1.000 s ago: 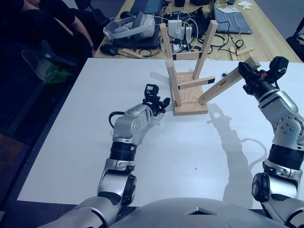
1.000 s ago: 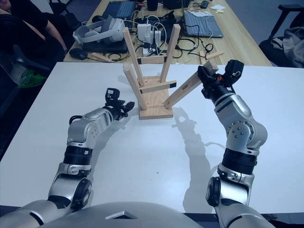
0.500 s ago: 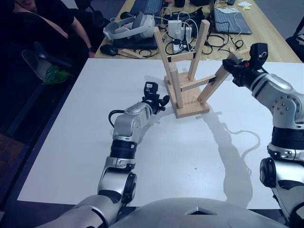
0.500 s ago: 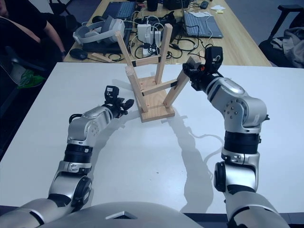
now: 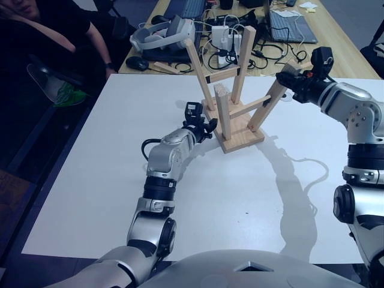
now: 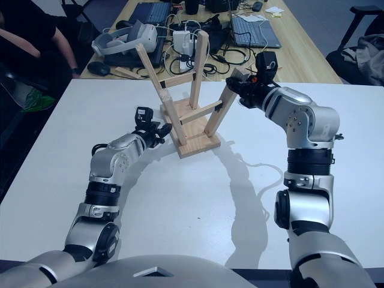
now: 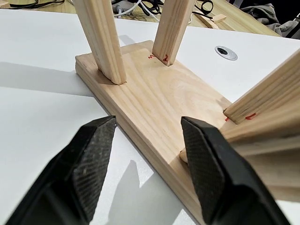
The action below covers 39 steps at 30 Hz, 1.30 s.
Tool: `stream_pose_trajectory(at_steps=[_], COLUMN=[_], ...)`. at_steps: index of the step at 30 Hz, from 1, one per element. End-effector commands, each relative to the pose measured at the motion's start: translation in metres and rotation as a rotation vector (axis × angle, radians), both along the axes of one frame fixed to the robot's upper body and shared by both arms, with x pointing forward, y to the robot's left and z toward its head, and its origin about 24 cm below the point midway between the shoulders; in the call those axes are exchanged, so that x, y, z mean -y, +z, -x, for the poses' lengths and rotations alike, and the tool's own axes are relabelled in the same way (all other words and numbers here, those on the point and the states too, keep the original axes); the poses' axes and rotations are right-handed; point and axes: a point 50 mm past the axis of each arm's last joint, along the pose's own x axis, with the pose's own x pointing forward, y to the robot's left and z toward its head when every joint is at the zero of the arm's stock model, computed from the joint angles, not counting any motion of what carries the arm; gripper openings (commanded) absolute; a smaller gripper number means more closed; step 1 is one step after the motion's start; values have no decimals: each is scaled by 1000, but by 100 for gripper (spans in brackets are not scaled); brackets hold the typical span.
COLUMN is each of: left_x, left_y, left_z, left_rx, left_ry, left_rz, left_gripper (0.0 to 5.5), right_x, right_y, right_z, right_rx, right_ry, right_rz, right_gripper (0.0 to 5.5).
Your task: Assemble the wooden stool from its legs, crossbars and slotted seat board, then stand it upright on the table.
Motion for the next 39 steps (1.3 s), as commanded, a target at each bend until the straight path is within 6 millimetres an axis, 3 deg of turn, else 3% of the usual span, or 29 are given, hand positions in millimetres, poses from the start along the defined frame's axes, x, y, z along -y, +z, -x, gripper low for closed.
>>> stream_pose_trajectory(at_steps=[1,14,25,29,34,35,39], left_x=[1,0,0,0,1,1,1], left_y=[0,0,-1,-1,-1,-1,-2], left_z=[0,1,2,3,3,3,3], left_rx=[1,-11,-13,-12,-13,-12,-12], left_ry=[1,-6,-6,-2,-4,-5,-4], left_rz=[-3,-15,-18,-14,-14,-13,-13], left_gripper=[255,255,255,255,255,255,255], right_x=[-4,-11,-10,-7,-6,-6,-8], right_y=[-39,-59,-52,-52,-53,-53,-70], right_z=[7,18,18,18,18,18,25], right_rx=[-165,-121,-40,-101,-23,-31,-140], right_ry=[39,91,38,4,33,42,97], right_rz=[95,280,165,71,240,255,386], right_gripper=[100,107,109,109,108,153,218])
